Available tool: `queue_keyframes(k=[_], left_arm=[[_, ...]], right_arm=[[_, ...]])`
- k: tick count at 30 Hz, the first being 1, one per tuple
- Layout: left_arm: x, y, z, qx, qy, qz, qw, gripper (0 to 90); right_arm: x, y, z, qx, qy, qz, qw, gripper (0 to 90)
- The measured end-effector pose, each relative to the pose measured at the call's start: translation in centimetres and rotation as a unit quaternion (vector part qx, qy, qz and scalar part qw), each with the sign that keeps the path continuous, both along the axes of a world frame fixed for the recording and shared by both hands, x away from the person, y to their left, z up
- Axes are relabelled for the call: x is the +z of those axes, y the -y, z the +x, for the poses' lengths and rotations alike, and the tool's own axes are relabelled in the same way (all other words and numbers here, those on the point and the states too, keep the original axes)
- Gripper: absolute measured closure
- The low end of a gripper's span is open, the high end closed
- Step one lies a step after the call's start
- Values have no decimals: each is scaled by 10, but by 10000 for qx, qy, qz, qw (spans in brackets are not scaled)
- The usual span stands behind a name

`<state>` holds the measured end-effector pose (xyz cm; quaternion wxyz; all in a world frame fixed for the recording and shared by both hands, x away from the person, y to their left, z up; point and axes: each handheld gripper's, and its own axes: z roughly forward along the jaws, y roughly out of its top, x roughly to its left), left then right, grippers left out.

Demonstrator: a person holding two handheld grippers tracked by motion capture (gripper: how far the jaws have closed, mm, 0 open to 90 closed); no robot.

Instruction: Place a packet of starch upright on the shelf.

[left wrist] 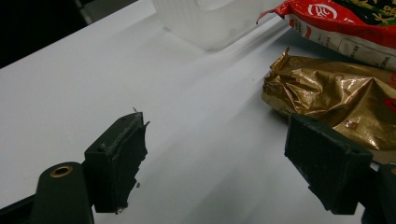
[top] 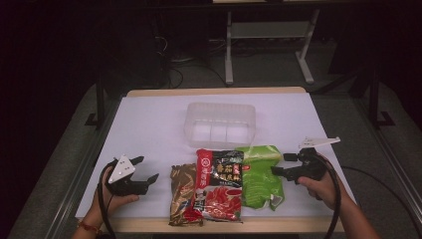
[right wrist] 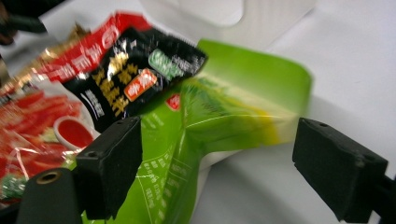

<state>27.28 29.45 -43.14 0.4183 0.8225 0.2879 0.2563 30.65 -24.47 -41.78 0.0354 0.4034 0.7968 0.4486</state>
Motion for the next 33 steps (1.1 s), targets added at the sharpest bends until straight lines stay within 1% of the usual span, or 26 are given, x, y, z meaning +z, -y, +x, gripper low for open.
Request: queue_keyframes(k=[1, 2, 3, 4, 5, 7, 8, 9, 10, 12, 13, 14, 15, 16, 17, 18, 19, 20, 21, 22, 24, 26, 28, 30, 32, 33], left_arm=[[0, 0, 0, -3, 4, 18, 10000, 203], [0, 1, 0, 1, 3, 19, 10000, 203], [-1, 1, 1, 1, 1, -3, 10000, 203], [-1, 1, 1, -5, -5, 3, 10000, 203], [-1, 1, 1, -6, -10, -6, 10000, 203], [-1, 1, 2, -19, -11, -20, 10000, 203], [-1, 1, 2, -25, -15, -29, 10000, 203], [-1, 1, 2, -25, -15, -29, 10000, 203], [-1, 1, 2, -38, -6, -48, 10000, 203], [-1, 1, 2, -53, -13, -43, 10000, 203], [-1, 1, 2, -53, -13, -43, 10000, 203], [-1, 2, 2, -68, -14, -45, 10000, 203], [-1, 2, 3, -84, -27, -21, 10000, 203], [-1, 2, 3, -102, -31, 0, 9999, 203], [-2, 3, 3, -109, -29, -3, 9999, 203], [-2, 3, 2, -108, -28, -1, 9999, 203], [-2, 3, 3, -108, -34, -5, 9999, 203], [-2, 3, 3, -106, -48, -6, 9999, 202], [-3, 3, 3, -99, -63, -5, 9999, 202], [-3, 3, 4, -89, -85, 1, 9999, 199], [-4, 3, 5, -103, -97, 16, 9999, 195], [-5, 5, 5, -102, -109, 9, 9999, 195], [-5, 5, 5, -105, -114, 21, 9999, 195], [-6, 5, 5, -90, -136, 29, 9999, 195], [-7, 4, 6, -83, -160, 52, 9998, 195], [-8, 4, 6, -86, -166, 48, 9998, 195]], right_arm=[[-1, -4, 1, 38, -47, -73, 10000, 138], [-3, -8, 2, 49, -49, -186, 9998, 107], [-3, -11, 4, 29, -47, -286, 9996, 98], [-4, -13, 6, -7, -97, -321, 9994, 91], [-5, -13, 9, -32, -181, -367, 9992, 87], [-10, -12, 17, -146, -458, -424, 9979, 84], [-13, -12, 21, -235, -583, -553, 9965, 101], [-17, -11, 25, -249, -677, -605, 9956, 134], [-21, -10, 28, -188, -823, -459, 9954, 132], [-28, -11, 33, -116, -1086, -301, 9936, 107], [-29, -12, 34, -97, -1088, -290, 9936, 96], [-29, -15, 35, -67, -1016, -352, 9942, 100], [-29, -18, 35, -26, -1020, -337, 9942, 80], [-30, -21, 36, 20, -1042, -296, 9941, 18], [-30, -23, 37, 101, -1068, -312, 9937, 15], [-29, -26, 37, 184, -985, -427, 9940, 49], [-29, -27, 36, 214, -904, -474, 9945, 114], [-29, -27, 36, 202, -891, -412, 9950, 152], [-30, -26, 36, 236, -874, -361, 9952, 169], [-30, -26, 35, 323, -835, -308, 9955, 212], [-32, -24, 36, 415, -868, -132, 9953, 272], [-33, -24, 37, 560, -881, -55, 9945, 339], [-33, -24, 37, 623, -876, 45, 9942, 419], [-30, -25, 35, 739, -783, 33, 9942, 492], [-27, -27, 32, 792, -610, -62, 9950, 545], [-25, -29, 30, 795, -559, -107, 9952, 570]])
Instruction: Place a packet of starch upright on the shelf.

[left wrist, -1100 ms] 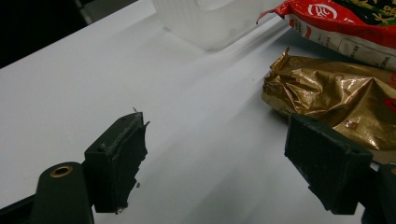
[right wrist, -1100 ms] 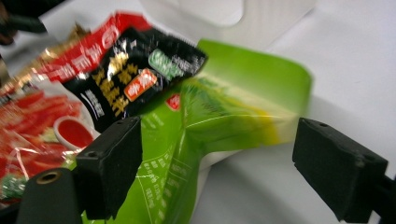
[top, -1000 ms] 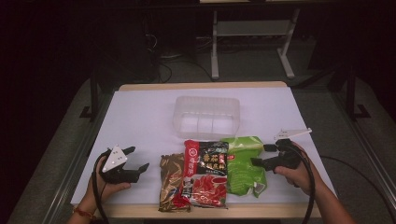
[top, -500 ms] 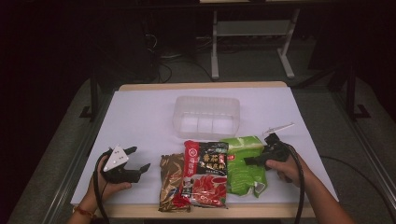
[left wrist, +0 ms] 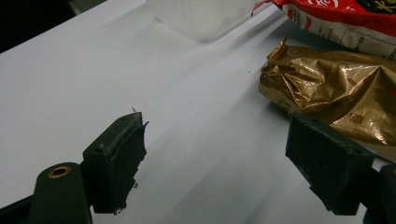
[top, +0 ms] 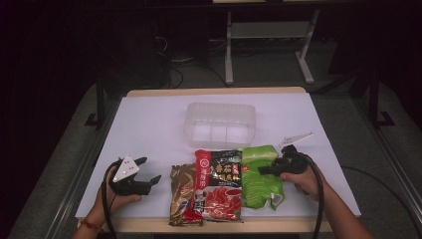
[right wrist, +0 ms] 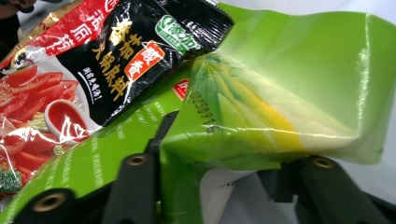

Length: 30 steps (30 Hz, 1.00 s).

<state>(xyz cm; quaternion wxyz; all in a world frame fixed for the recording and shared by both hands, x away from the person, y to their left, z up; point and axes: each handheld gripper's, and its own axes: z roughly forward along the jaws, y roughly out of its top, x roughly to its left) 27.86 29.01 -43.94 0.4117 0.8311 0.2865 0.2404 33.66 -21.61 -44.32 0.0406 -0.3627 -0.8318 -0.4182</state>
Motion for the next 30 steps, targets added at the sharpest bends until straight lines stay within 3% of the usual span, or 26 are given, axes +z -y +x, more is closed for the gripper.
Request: queue_keyframes(k=[4, 12, 19, 21, 24, 30], left_arm=[[-1, 0, 0, -9, 5, 15, 10000, 196], [0, -2, -1, 24, 18, -42, 10000, 196], [0, 0, -1, -17, 7, -61, 10000, 195], [1, 0, -1, -11, 0, -50, 10000, 195], [1, -1, -1, 15, 3, -82, 10000, 195], [1, -2, -1, 15, 0, -107, 9999, 196]], right_arm=[[6, -4, -7, 1, 189, -121, 9997, 643], [21, -2, -19, -128, 624, -317, 9975, 695], [37, 10, -31, -414, 1008, -267, 9937, 712], [43, 12, -34, -398, 1065, -142, 9934, 715], [51, 12, -39, -434, 1269, -190, 9908, 719], [57, 10, -43, -440, 1404, -167, 9890, 722]])
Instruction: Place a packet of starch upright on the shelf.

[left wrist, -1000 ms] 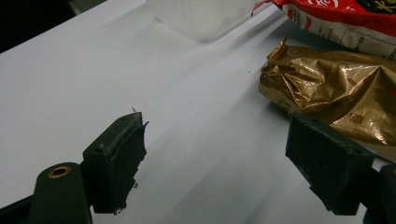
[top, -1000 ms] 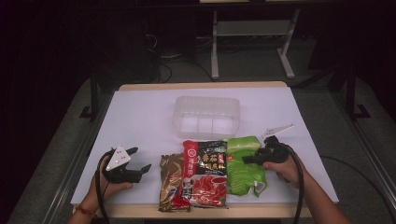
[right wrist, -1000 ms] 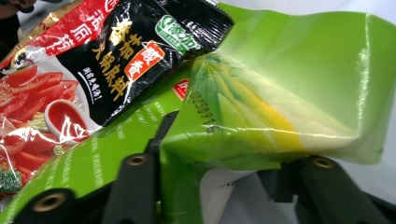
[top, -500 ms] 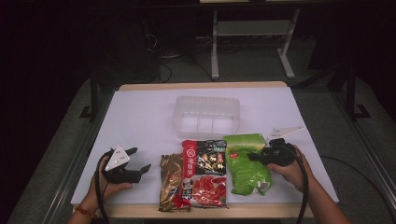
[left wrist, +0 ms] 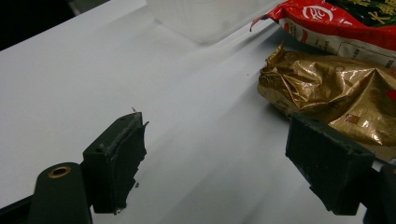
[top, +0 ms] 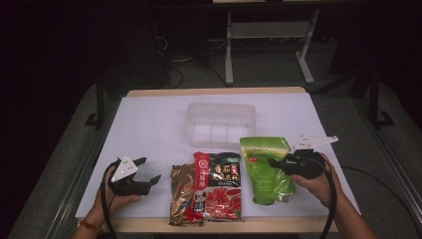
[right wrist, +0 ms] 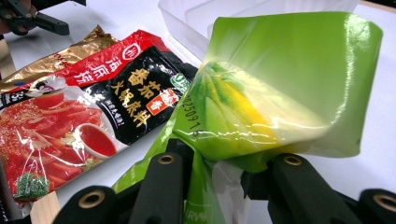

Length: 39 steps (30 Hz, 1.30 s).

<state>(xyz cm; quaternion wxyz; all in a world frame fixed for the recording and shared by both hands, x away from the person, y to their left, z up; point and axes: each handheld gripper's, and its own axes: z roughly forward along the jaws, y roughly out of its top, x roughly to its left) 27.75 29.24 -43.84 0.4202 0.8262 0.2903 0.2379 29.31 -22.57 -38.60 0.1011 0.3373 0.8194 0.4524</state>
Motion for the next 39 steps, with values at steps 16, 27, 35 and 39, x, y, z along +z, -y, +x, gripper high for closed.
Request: queue_keyframes(k=[16, 27, 35, 39], left_arm=[[0, -2, 1, 76, -19, -92, 9999, 196], [-1, -3, 2, 120, -56, -171, 9998, 195], [-1, -3, 2, 137, -81, -253, 9996, 194], [-1, -3, 3, 132, -92, -262, 9995, 195]], right_arm=[[18, -7, -11, -246, 588, 85, 9979, 729], [27, -10, -14, -470, 1066, 286, 9928, 730], [35, -21, -12, -681, 1290, 333, 9887, 731], [43, -28, -7, -746, 1348, 347, 9875, 731]])
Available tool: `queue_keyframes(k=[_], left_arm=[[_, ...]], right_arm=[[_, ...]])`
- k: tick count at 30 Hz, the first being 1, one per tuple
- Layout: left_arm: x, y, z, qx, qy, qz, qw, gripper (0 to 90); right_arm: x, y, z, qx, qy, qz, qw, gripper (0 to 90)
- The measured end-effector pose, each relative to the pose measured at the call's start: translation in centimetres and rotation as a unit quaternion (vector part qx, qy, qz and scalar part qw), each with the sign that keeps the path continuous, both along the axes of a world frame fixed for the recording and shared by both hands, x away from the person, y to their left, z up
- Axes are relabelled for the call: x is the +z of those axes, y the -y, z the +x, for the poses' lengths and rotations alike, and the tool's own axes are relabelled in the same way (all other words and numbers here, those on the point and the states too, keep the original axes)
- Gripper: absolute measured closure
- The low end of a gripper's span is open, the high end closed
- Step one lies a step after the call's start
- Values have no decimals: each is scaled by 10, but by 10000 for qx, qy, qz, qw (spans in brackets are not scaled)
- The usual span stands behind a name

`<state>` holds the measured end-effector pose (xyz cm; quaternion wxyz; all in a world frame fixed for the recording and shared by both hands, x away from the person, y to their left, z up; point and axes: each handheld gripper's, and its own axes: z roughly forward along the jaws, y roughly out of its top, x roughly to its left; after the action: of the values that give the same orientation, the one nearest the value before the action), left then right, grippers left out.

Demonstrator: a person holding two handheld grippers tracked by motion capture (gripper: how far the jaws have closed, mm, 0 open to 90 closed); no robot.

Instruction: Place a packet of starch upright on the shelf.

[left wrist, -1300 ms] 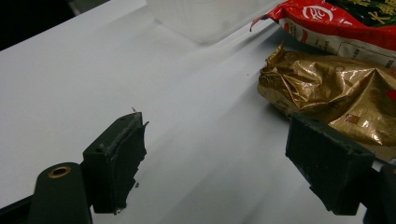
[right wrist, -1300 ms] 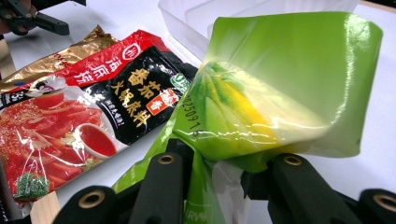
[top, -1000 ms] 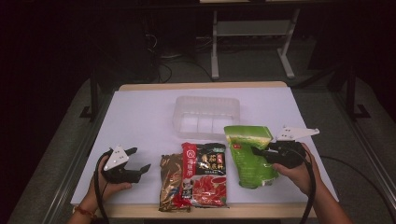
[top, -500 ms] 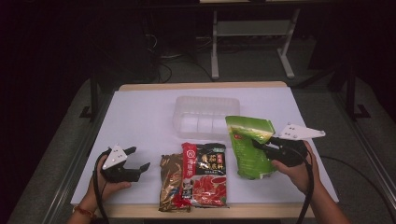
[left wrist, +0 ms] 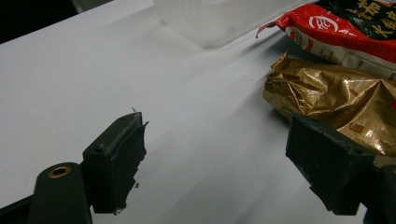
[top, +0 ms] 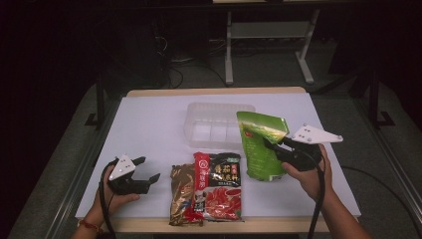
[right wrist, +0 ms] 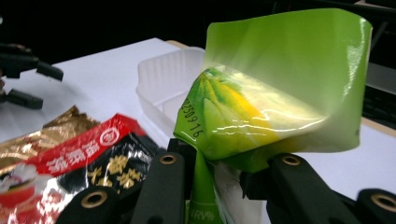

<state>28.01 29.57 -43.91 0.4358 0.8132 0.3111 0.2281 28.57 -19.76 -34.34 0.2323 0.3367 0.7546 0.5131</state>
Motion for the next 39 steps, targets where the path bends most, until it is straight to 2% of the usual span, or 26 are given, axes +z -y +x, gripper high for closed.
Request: queue_keyframes(k=[9, 15, 21, 26, 30, 35, 39], left_arm=[[0, -1, 0, 7, -2, -27, 10000, 196], [0, -1, 0, -29, -3, 0, 10000, 196], [0, -2, 0, -38, -6, -27, 10000, 196], [0, -2, -1, -73, 3, 1, 10000, 197], [0, -2, -1, -86, 1, -12, 10000, 197], [-1, -2, -1, -105, -20, -23, 9999, 199], [0, -4, -2, -114, -5, -14, 9999, 199]], right_arm=[[16, -16, 17, -213, 150, -12, 9997, 732], [19, -29, 32, -349, 219, -20, 9991, 732], [20, -41, 49, -605, 283, 70, 9977, 733], [27, -54, 65, -819, 361, -45, 9960, 733], [31, -64, 80, -942, 347, -51, 9949, 733], [33, -77, 97, -1165, 332, -197, 9924, 733], [32, -82, 110, -1305, 226, -256, 9909, 733]])
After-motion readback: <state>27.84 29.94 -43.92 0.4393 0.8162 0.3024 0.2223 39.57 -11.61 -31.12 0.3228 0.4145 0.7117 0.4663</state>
